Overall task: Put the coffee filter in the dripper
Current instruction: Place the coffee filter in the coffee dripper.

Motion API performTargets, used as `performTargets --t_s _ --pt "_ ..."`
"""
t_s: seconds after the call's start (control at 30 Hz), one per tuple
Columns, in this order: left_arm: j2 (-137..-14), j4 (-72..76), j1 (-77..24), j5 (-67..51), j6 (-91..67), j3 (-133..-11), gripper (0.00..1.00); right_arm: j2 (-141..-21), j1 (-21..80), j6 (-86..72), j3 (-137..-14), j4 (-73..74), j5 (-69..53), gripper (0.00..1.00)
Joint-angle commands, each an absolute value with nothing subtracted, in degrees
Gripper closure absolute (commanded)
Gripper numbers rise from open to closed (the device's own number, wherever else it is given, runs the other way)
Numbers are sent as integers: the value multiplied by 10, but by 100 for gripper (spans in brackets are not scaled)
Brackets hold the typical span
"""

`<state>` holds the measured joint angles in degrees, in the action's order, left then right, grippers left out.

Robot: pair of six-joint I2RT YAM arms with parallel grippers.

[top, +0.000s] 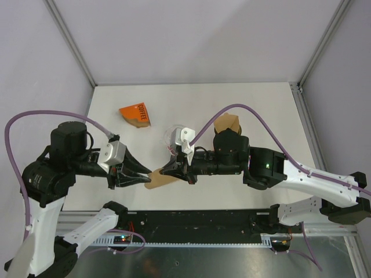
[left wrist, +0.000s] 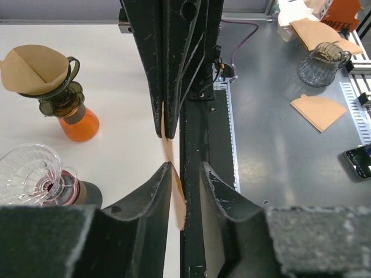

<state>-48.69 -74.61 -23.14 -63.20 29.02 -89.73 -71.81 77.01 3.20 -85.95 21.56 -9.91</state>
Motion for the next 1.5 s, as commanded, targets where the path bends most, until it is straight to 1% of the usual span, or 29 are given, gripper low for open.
performTargets --t_s 0.0,0.03,0.07,0.1,0.17,0.23,0.33,0.43,0.5,1.0,1.17,1.23,1.33,1.47 --pt "-485 -750 -235 -668 291 -894 69 -712 771 26 -875 198 -91 100" --pt "-485 -750 -235 -664 291 -893 69 -713 772 26 -875 198 -91 100" --pt "-486 -750 -235 -659 292 -891 72 -712 772 26 -875 197 -92 100" --pt "-486 -750 -235 -651 292 -890 77 -713 772 26 -875 196 -93 100" --pt "-486 -750 -235 -641 293 -889 84 -712 772 27 -874 196 -96 100" --pt "-487 -750 -235 -632 294 -894 86 -712 772 29 -874 197 -97 100" --pt "-493 -751 -235 -584 289 -913 88 -711 772 29 -874 200 -99 100" --pt "-501 -751 -235 -563 279 -925 97 -708 772 27 -872 201 -103 100" --pt "-504 -751 -236 -573 276 -925 99 -705 772 27 -871 199 -104 100" --pt "-509 -751 -236 -574 282 -952 100 -702 772 33 -868 204 -114 100" --pt "-507 -757 -236 -582 288 -934 100 -699 772 32 -868 203 -113 100" --pt "-506 -763 -236 -587 294 -926 99 -698 773 32 -868 202 -113 100" --pt "-505 -769 -236 -593 299 -920 94 -698 772 32 -868 202 -114 100" --pt "-505 -770 -237 -597 301 -915 94 -701 772 31 -869 200 -116 100"
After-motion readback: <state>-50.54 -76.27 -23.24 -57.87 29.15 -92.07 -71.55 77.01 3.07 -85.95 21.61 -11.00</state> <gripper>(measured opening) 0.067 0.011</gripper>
